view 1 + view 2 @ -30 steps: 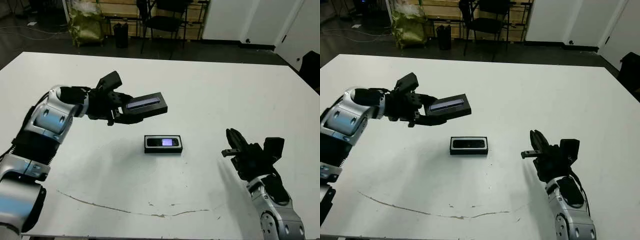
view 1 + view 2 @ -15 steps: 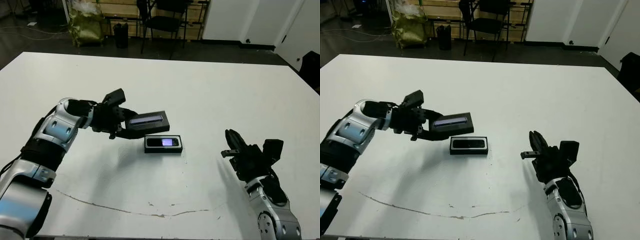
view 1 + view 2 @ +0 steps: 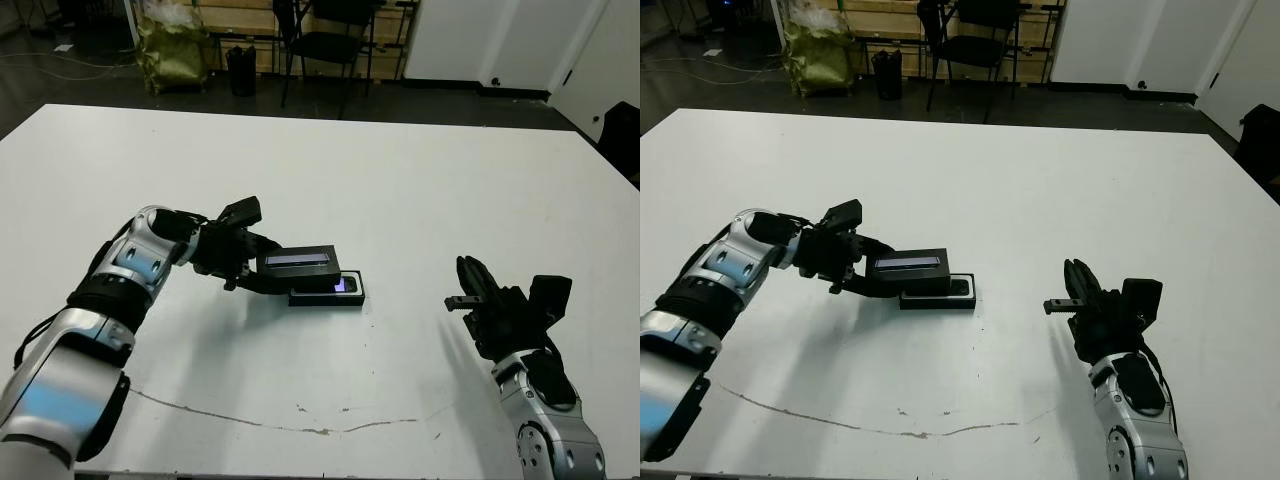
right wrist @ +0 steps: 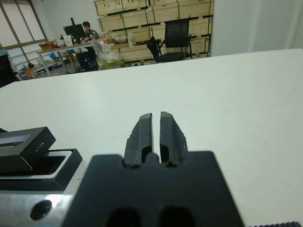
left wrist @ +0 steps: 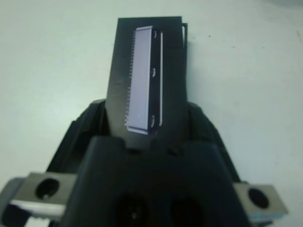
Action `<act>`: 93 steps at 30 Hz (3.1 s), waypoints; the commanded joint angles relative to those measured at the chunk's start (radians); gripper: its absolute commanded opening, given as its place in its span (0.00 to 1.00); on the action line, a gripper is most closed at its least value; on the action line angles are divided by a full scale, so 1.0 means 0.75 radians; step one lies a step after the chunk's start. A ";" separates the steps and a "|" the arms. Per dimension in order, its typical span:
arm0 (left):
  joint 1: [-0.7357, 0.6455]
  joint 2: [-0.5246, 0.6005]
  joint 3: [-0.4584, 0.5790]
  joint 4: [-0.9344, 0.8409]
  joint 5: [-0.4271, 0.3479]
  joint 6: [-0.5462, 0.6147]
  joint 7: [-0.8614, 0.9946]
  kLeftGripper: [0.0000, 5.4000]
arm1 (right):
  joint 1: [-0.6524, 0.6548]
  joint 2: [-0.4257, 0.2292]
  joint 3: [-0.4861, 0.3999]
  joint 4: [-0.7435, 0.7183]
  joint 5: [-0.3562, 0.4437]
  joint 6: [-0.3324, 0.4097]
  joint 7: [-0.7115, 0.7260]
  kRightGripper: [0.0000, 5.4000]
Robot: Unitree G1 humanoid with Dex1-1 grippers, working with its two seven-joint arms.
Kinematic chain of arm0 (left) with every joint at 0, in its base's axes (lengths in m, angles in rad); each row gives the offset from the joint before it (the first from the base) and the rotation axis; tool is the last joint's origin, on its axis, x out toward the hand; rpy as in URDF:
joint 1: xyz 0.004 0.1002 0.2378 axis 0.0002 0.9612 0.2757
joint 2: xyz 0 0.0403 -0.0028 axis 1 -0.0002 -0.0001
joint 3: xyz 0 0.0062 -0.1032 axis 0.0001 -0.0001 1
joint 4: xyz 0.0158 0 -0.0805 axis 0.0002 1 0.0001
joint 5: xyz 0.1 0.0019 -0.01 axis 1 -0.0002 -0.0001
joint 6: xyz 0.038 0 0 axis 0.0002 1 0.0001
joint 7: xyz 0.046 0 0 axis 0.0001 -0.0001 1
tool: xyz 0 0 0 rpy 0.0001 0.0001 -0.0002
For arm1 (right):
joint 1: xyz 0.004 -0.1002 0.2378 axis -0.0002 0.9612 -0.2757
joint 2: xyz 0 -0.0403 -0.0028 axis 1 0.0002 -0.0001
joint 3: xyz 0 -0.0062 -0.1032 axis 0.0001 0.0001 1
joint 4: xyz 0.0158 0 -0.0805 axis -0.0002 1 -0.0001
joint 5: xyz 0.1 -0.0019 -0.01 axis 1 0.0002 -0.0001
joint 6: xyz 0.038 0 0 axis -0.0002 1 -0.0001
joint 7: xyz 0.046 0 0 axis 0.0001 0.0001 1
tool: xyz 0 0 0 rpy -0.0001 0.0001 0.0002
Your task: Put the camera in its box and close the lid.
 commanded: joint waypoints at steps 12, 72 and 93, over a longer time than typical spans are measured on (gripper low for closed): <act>-0.052 -0.060 -0.002 0.059 0.074 -0.063 -0.001 0.51 | 0.001 -0.007 -0.020 -0.011 0.007 0.041 -0.007 0.00; -0.020 -0.163 -0.058 0.109 0.133 -0.067 0.041 0.51 | 0.018 -0.003 -0.021 -0.067 -0.026 0.084 -0.056 0.00; 0.009 -0.193 -0.080 0.121 0.118 -0.054 0.006 0.51 | 0.019 0.005 -0.020 -0.053 -0.028 0.051 -0.042 0.00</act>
